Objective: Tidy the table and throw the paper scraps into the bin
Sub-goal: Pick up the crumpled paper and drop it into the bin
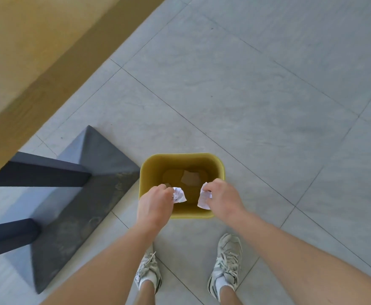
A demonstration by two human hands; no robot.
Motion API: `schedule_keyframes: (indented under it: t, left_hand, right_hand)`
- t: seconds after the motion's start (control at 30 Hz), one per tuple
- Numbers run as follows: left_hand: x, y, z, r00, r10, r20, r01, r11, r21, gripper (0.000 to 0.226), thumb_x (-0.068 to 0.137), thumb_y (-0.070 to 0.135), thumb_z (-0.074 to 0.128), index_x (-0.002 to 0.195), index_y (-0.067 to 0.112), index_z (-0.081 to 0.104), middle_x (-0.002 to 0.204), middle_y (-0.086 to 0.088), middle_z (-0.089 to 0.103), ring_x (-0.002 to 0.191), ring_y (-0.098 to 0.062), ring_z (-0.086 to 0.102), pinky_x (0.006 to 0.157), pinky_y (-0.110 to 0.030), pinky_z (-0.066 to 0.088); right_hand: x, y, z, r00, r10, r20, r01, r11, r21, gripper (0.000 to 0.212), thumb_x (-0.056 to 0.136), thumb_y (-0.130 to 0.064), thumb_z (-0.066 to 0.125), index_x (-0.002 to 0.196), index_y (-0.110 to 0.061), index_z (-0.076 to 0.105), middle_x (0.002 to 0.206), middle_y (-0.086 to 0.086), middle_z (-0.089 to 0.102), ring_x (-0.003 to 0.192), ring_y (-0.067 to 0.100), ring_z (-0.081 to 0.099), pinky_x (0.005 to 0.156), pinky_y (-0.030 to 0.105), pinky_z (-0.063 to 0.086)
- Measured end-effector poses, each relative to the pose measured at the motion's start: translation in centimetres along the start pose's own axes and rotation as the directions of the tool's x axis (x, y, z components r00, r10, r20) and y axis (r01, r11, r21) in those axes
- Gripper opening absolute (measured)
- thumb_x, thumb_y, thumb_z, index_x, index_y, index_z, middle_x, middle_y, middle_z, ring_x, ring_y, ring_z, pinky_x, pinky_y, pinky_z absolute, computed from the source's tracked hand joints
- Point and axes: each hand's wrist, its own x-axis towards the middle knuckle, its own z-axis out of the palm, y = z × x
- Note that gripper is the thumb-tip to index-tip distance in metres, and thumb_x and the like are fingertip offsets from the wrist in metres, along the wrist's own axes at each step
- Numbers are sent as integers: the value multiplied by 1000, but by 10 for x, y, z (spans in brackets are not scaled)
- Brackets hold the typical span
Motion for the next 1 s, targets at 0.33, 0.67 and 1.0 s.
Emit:
schedule_keyframes:
  t: [0.33,0.67,1.0]
  left_hand:
    - [18,-8,26,1000,-23,14,22,998,53,21,98,20,50,110,20,67,85,3,58,71,-13,47,55,-26,37]
    - [9,-17,11,998,-46,31,46,999,17,32,96,23,46,127,23,55,93,4,49,80,-16,45,65,-29,43]
    - [-23,8,-61,999,-48,19,47,998,39,39,94,31,41,133,24,44,97,3,45,83,-17,40,70,-30,37]
  right_hand:
    - [38,8,26,1000,-3,-27,3,1000,-8,36,89,-1,54,114,-22,68,113,4,56,100,27,59,73,30,44]
    - [36,4,23,998,10,-64,-11,1000,-11,36,95,-19,59,131,-19,60,128,2,57,118,24,55,93,37,50]
    - [-4,-31,-34,996,-11,-90,10,1000,-8,38,93,-25,58,130,-22,59,122,1,61,112,24,58,88,34,48]
